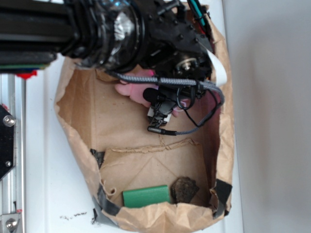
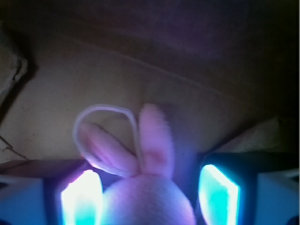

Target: Grab the pink bunny.

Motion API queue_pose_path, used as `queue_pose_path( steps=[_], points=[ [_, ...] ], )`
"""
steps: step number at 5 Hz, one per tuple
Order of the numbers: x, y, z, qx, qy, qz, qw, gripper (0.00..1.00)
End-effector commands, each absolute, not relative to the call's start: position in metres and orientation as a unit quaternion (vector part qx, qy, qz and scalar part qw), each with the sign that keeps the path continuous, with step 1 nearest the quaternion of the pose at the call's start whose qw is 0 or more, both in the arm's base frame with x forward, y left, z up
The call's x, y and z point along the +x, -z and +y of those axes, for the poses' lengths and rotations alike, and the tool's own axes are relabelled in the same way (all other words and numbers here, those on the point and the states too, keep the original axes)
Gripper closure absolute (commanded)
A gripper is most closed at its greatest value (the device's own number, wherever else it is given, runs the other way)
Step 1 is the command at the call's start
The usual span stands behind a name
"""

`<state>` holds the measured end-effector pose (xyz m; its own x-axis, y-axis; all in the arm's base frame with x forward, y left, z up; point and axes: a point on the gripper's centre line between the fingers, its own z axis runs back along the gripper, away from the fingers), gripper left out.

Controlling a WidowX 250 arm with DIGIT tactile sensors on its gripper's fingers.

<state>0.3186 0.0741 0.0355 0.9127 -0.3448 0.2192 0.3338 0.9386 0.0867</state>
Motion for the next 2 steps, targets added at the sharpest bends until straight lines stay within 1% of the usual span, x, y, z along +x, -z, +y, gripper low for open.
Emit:
queue_pose_path(
  steps=[1,2],
  points=[
    [0.328,-0.059,0.083,0.032,0.182,-0.15,0.971,1.0],
    [0.335,-0.068,0.095,0.015,0.16,-0.153,0.975,1.0]
  ],
)
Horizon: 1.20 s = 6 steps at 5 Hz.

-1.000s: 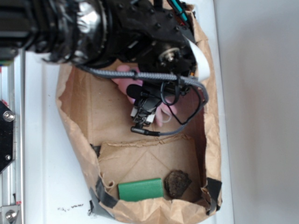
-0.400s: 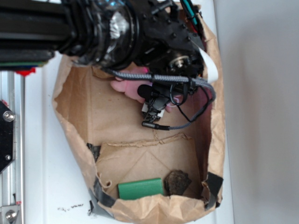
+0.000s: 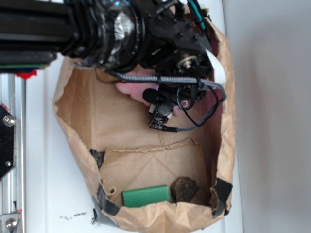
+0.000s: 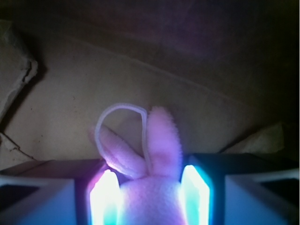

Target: Grab the pink bunny.

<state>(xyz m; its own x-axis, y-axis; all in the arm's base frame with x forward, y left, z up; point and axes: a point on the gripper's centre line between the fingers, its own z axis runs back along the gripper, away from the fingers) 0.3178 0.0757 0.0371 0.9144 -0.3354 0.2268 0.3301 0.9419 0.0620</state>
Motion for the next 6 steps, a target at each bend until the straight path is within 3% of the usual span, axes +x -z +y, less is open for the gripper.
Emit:
queue_pose_path(
  steps=[1,2,3,4,5,6],
  points=[
    [0.354,-0.07,0.111,-0.006,0.139,-0.133,0.981,1.0],
    [0.356,-0.089,0.131,-0.025,0.09,-0.155,0.983,1.0],
    [0.305,-0.134,0.084,-0.056,0.081,-0.174,0.98,1.0],
    [0.28,-0.156,0.064,-0.054,0.09,-0.202,0.974,1.0],
    [0.271,-0.159,0.049,-0.035,0.101,-0.204,0.973,1.0],
    [0.274,-0.173,0.045,-0.019,0.095,-0.18,0.979,1.0]
  ],
)
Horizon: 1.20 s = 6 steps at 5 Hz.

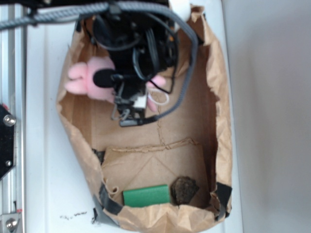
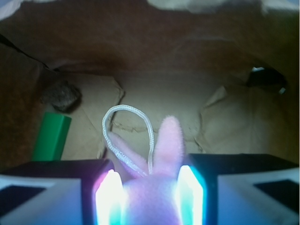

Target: Grab the pink bunny.

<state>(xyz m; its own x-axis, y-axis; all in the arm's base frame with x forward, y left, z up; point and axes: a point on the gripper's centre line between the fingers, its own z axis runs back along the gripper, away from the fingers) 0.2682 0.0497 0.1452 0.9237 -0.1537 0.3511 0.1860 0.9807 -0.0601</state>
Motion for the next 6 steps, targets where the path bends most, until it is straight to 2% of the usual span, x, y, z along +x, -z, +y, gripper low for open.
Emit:
queue_pose_path(
  steps=[1,2,3,4,6],
  points=[
    [0.275,-0.186,0.042,0.012,0.098,-0.125,0.987,1.0],
    [0.271,-0.198,0.041,0.023,0.081,-0.098,0.992,1.0],
    [0.265,-0.209,0.04,0.039,0.082,-0.102,0.991,1.0],
    [0.263,-0.216,0.04,0.041,0.082,-0.105,0.99,1.0],
    [0.265,-0.209,0.038,0.041,0.09,-0.131,0.986,1.0]
  ],
)
